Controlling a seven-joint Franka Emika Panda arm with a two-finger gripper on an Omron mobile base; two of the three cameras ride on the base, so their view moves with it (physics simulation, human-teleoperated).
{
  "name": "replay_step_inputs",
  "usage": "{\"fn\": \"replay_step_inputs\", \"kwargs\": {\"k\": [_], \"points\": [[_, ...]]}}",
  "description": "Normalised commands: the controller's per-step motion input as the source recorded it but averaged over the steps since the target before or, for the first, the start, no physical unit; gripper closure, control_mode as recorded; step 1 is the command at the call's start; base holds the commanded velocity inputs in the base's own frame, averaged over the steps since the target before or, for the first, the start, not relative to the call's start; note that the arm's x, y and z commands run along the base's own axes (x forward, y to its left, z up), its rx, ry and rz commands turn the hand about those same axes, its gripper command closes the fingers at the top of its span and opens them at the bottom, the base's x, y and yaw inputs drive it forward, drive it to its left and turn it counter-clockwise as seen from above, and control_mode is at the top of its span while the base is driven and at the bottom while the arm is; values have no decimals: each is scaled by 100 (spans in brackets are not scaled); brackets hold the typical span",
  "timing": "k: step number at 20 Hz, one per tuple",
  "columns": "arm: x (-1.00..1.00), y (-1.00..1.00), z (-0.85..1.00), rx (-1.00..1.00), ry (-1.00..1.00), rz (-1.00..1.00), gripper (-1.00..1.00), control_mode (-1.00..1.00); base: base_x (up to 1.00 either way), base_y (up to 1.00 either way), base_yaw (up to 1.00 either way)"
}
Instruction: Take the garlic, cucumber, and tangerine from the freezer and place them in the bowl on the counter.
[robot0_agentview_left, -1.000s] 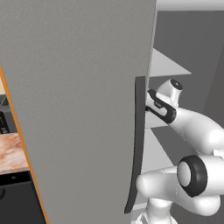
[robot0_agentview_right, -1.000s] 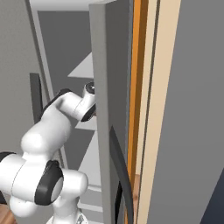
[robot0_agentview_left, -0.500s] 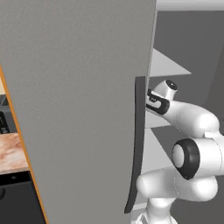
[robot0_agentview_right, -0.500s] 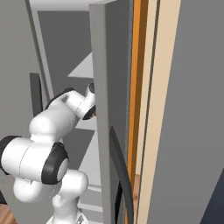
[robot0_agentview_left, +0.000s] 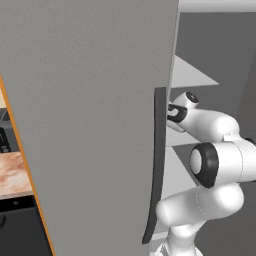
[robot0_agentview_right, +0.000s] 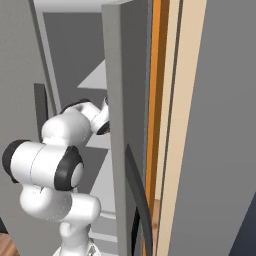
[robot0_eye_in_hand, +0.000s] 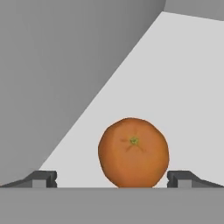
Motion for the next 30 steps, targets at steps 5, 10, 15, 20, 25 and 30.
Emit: {"fn": "replay_step_inputs", "kwargs": {"k": [5, 10, 15, 20, 25, 30], "points": [[27, -6, -21, 0, 0, 0, -100, -100, 0, 0, 0], [22, 0, -12, 0, 0, 0, -100, -100, 0, 0, 0], [13, 0, -10, 0, 0, 0, -100, -100, 0, 0, 0], [18, 0, -18, 0, 0, 0, -100, -100, 0, 0, 0], [8, 0, -12, 0, 0, 0, 100, -100, 0, 0, 0], [0, 0, 0, 0, 0, 0, 100, -100, 0, 0, 0]]}}
